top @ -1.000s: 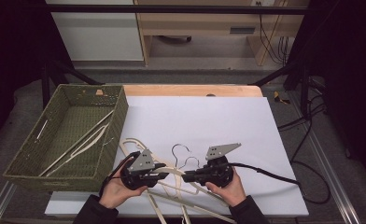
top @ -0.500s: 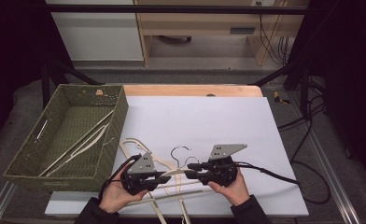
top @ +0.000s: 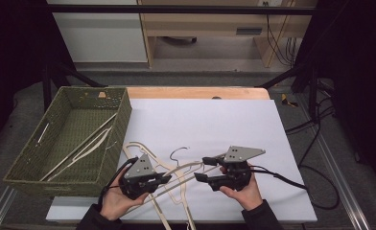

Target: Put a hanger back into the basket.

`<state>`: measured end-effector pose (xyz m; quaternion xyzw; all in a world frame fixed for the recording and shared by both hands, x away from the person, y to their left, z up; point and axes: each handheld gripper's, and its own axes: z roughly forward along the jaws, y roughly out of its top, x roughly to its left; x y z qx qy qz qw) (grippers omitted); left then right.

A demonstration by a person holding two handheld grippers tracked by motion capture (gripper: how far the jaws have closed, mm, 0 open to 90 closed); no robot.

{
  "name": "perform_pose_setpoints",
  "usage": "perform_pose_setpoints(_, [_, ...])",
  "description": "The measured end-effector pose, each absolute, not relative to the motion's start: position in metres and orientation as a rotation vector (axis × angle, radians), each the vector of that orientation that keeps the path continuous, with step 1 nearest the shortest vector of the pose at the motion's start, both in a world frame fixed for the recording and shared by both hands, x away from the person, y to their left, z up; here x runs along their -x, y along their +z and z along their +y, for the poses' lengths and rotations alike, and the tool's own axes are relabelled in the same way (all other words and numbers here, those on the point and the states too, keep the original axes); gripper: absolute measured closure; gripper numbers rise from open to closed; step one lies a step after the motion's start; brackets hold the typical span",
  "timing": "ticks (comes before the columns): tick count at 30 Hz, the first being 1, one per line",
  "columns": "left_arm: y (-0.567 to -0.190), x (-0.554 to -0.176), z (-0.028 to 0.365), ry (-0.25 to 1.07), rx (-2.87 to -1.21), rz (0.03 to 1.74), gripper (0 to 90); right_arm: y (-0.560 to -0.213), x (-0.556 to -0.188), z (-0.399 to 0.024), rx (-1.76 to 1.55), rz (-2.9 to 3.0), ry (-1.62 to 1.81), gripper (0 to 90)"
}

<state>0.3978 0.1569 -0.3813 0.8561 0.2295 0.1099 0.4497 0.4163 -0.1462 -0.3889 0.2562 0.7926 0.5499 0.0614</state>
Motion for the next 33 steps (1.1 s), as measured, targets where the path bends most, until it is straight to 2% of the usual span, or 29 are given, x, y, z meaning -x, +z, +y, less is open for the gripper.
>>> perform_pose_setpoints(7, [-0.371, -0.398, 0.172, 0.345, -2.058, 0.634, 86.0, -0.388, -0.417, -0.157, -0.829, 2.287, 1.592, 16.1])
perform_pose_setpoints(13, [-0.361, -0.397, 0.186, 0.394, -2.016, 0.673, 86.0, -0.389, -0.419, -0.168, -0.894, 2.232, 1.562, 8.0])
perform_pose_setpoints(33, [-0.31, -0.387, 0.242, 0.533, -1.851, 0.725, 86.0, -0.393, -0.42, -0.199, -1.014, 2.134, 1.542, 5.1])
